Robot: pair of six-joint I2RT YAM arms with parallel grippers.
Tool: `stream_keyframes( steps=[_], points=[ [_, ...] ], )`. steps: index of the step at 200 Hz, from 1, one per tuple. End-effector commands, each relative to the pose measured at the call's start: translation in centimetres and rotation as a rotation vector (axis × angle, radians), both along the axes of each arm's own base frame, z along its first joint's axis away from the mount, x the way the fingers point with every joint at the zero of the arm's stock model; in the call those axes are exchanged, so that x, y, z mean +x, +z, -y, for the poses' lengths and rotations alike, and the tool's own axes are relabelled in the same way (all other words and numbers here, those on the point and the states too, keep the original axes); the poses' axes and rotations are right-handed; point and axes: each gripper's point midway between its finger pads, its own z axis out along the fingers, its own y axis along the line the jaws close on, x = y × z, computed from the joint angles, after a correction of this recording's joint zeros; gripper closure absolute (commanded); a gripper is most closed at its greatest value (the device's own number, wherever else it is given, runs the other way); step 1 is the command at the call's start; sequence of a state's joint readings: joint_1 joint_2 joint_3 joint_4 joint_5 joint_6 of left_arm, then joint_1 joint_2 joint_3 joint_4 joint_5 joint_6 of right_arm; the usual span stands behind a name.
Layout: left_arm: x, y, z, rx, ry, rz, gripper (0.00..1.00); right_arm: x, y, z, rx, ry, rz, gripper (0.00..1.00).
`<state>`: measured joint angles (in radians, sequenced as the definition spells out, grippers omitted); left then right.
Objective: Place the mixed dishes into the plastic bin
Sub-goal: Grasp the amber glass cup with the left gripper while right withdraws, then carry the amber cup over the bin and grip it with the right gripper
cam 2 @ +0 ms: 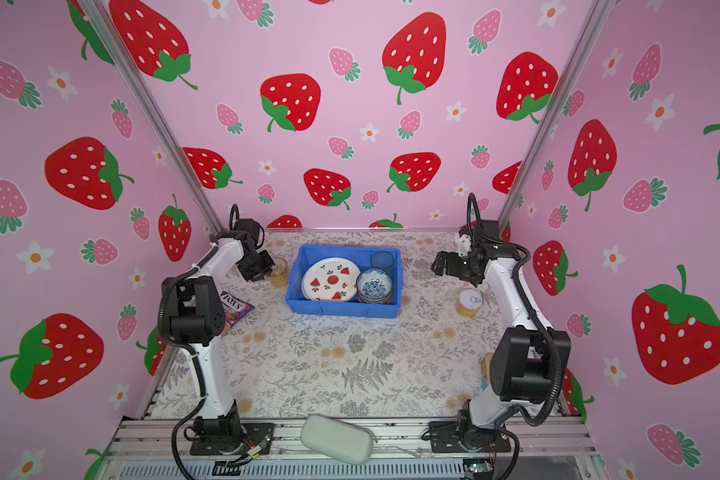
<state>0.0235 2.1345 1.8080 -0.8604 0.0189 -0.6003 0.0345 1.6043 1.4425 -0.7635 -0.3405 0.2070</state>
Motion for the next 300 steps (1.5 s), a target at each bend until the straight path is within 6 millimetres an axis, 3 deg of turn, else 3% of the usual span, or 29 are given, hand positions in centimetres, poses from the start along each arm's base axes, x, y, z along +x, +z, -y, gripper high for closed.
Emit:
stream_keyframes(
  steps=[1,46,57,103,129,164,217,262,300],
  points=[
    [-0.3,0.5,-0.2,0.009,0.007,0.007,0.83,0.4,0.7,-0.1,0.011,0.024,0.016,0.01],
    [-0.9,2.6,-0.6,0.039,-0.005,0.029,0.93,0.3,1.4,-0.7,0.039,0.041,0.028,0.01],
    [-1.3,3.2,-0.6,0.041,-0.008,0.034,1.00,0.3,1.8,-1.0,0.055,0.058,0.039,0.01],
    [-3.2,7.9,-0.7,0.105,-0.058,0.081,1.00,0.0,3.8,-2.6,0.065,0.113,0.080,0.01],
    [-4.5,10.8,0.5,0.117,-0.117,0.115,1.00,-0.1,5.2,-3.3,0.029,0.124,0.108,0.01],
    [-5.9,14.1,3.7,0.174,-0.220,0.152,1.00,-0.3,7.1,-5.7,-0.007,0.163,0.138,0.01],
    [-6.6,16.7,11.3,0.134,-0.322,0.255,1.00,-1.8,9.7,-13.9,-0.066,0.289,0.177,0.08],
    [-6.2,16.1,16.7,0.061,-0.364,0.270,1.00,-3.5,10.8,-20.3,-0.041,0.365,0.199,0.13],
    [-6.2,15.2,19.0,0.015,-0.355,0.264,1.00,-4.2,10.6,-23.5,-0.032,0.396,0.202,0.15]
  ],
)
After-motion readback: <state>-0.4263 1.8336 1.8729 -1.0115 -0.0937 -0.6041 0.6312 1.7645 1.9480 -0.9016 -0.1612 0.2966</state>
